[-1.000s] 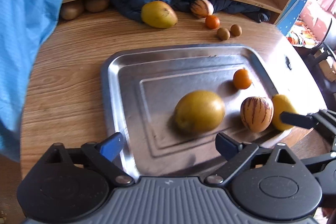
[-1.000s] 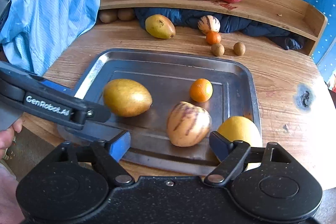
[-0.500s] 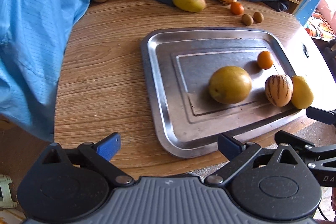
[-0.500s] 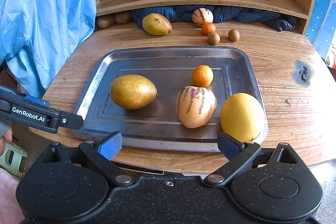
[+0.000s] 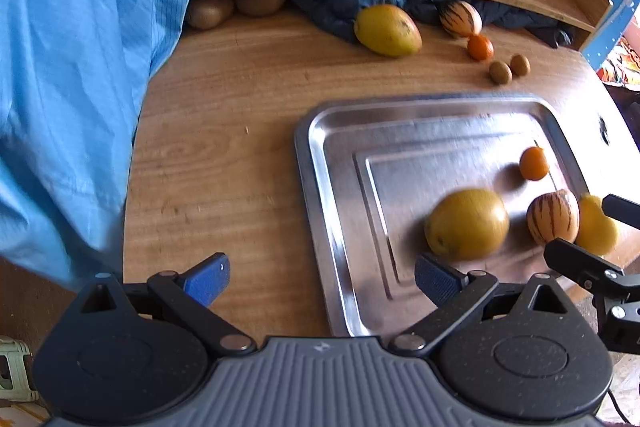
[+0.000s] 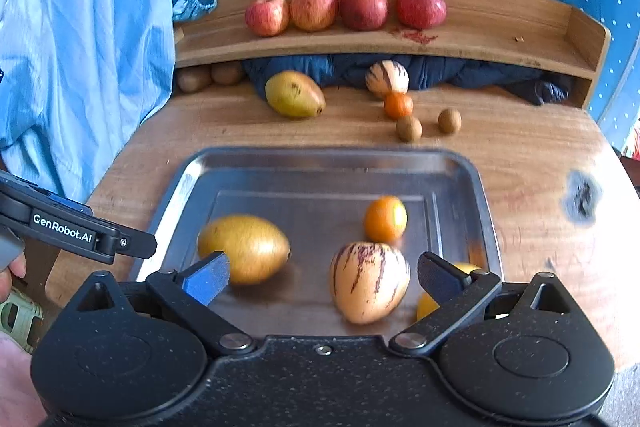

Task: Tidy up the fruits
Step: 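Move the left tool toward the second pear while the right tool approaches a brown kiwi, then grasp the second pear with the left tool while the right tool grasps the brown kiwi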

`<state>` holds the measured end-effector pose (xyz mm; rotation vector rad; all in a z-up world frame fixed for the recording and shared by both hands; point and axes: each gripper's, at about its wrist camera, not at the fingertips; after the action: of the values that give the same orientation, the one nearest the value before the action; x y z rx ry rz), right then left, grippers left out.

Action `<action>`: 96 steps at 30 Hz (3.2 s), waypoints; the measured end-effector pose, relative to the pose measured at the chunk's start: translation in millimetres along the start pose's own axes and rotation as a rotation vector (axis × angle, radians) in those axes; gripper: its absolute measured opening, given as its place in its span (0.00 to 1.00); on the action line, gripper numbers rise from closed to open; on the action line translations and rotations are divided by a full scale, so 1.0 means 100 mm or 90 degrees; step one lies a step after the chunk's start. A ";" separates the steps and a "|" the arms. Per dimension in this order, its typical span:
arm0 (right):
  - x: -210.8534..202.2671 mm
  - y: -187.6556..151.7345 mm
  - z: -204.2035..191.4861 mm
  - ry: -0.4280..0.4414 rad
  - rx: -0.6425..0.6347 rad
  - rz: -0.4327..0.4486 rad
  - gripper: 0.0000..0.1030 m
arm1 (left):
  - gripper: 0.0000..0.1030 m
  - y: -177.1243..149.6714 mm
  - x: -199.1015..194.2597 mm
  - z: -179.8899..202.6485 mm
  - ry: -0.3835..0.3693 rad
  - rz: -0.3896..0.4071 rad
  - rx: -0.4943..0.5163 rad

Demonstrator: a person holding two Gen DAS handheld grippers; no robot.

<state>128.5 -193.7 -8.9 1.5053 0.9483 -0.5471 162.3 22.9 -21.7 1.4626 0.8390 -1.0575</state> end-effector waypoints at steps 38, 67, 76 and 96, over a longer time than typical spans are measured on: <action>1.09 1.06 0.37 -0.132 0.101 -0.002 0.88 | 0.99 1.77 1.03 0.18 -0.101 0.053 0.132; 1.57 1.18 0.47 -0.147 0.116 -0.054 0.49 | 0.73 1.84 1.25 0.27 -0.140 0.052 0.123; 1.57 1.18 0.48 -0.165 0.111 -0.047 0.32 | 0.72 1.83 1.22 0.21 -0.150 0.054 0.117; 1.43 1.09 0.38 -0.148 0.105 -0.040 0.29 | 0.71 1.66 1.13 0.33 -0.184 0.063 0.133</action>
<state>303.0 -189.9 -65.4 1.5223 0.7856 -0.8440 349.2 -41.5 -68.2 1.4613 0.4572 -1.2741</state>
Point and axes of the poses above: each gripper's, at about its wrist camera, not at the fingertips, and x roughly the way its jaws point, z to its right, y to its top, and after that the axes turned 5 degrees about x, right-handed
